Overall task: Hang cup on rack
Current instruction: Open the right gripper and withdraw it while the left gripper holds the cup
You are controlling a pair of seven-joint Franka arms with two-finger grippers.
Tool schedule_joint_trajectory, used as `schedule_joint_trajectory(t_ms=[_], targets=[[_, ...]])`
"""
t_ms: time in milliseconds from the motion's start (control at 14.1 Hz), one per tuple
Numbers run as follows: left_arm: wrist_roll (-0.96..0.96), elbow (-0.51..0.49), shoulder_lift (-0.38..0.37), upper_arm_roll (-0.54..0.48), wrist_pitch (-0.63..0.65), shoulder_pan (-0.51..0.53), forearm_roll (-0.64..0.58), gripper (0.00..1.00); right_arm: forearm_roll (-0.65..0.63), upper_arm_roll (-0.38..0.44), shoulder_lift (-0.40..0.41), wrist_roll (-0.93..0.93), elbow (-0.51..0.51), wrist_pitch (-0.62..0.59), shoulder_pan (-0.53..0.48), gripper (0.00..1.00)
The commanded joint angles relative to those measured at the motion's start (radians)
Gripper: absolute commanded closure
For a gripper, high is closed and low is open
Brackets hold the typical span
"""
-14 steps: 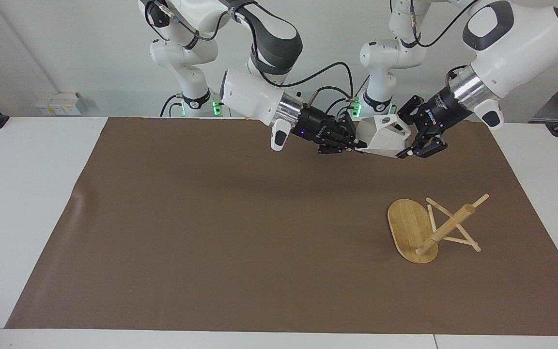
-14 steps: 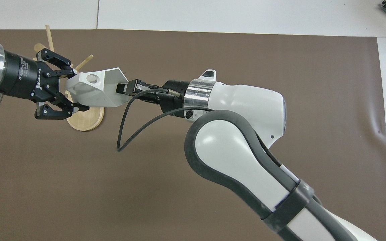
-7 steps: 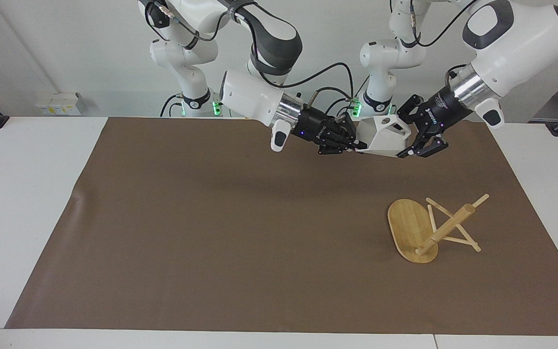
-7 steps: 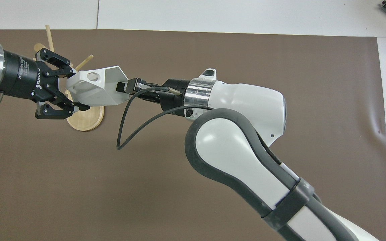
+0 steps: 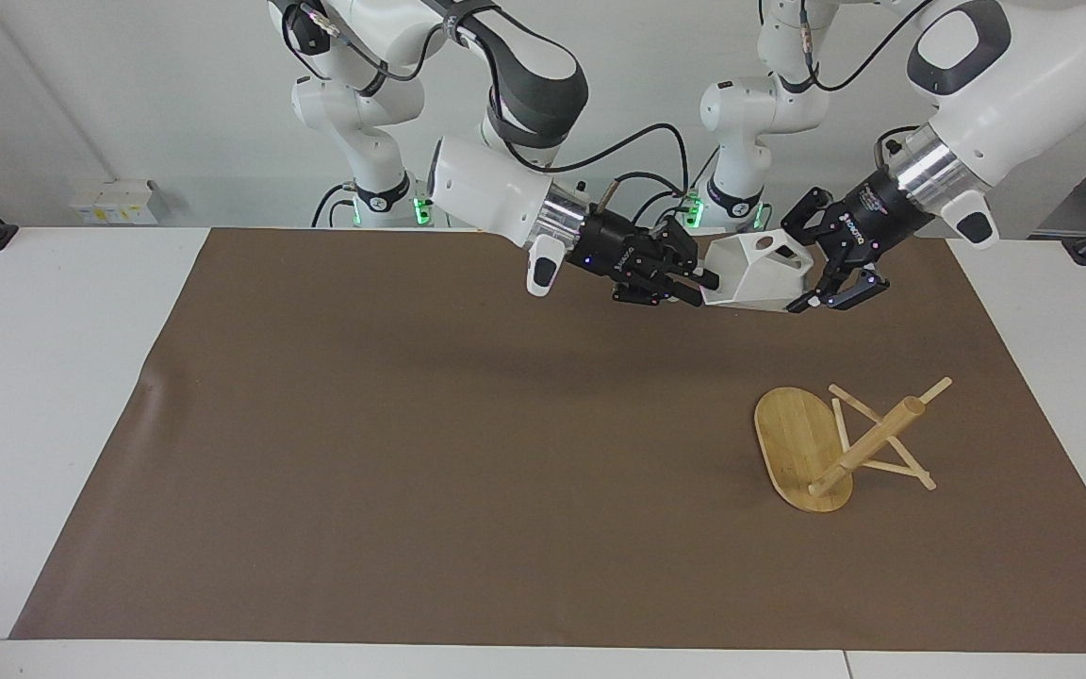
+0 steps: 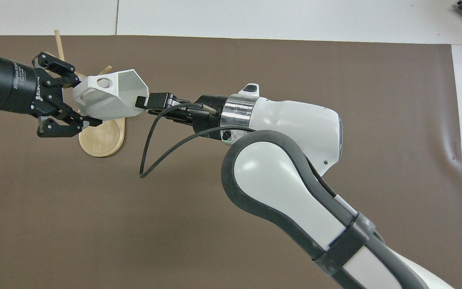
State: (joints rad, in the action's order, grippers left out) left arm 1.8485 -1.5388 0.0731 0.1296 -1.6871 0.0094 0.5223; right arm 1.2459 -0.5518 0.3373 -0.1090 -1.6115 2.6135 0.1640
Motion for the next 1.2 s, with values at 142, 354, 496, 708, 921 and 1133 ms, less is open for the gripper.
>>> schedule_joint_trajectory(t_ms=[142, 354, 496, 708, 921, 1133], targets=[[0.028, -0.018, -0.022, 0.002, -0.028, 0.010, 0.002, 1.00, -0.014, -0.011, -0.011, 0.026, -0.019, 0.005, -0.011, 0.00], [0.084, -0.033, -0.027, 0.002, -0.072, 0.010, -0.004, 1.00, -0.041, -0.010, -0.012, 0.016, -0.030, 0.005, -0.024, 0.00], [0.156, -0.082, -0.044, 0.001, -0.150, 0.009, -0.008, 1.00, -0.170, 0.004, -0.017, 0.012, -0.053, 0.004, -0.056, 0.00], [0.227, -0.190, -0.085, 0.002, -0.255, 0.007, -0.011, 1.00, -0.382, 0.058, -0.020, -0.015, -0.067, -0.004, -0.097, 0.00], [0.264, -0.251, -0.107, 0.002, -0.328, 0.007, -0.011, 1.00, -0.569, 0.166, -0.044, -0.114, -0.103, -0.018, -0.098, 0.00], [0.265, -0.274, -0.113, 0.002, -0.361, 0.007, -0.011, 1.00, -0.640, 0.286, -0.078, -0.202, -0.105, -0.168, -0.104, 0.00]])
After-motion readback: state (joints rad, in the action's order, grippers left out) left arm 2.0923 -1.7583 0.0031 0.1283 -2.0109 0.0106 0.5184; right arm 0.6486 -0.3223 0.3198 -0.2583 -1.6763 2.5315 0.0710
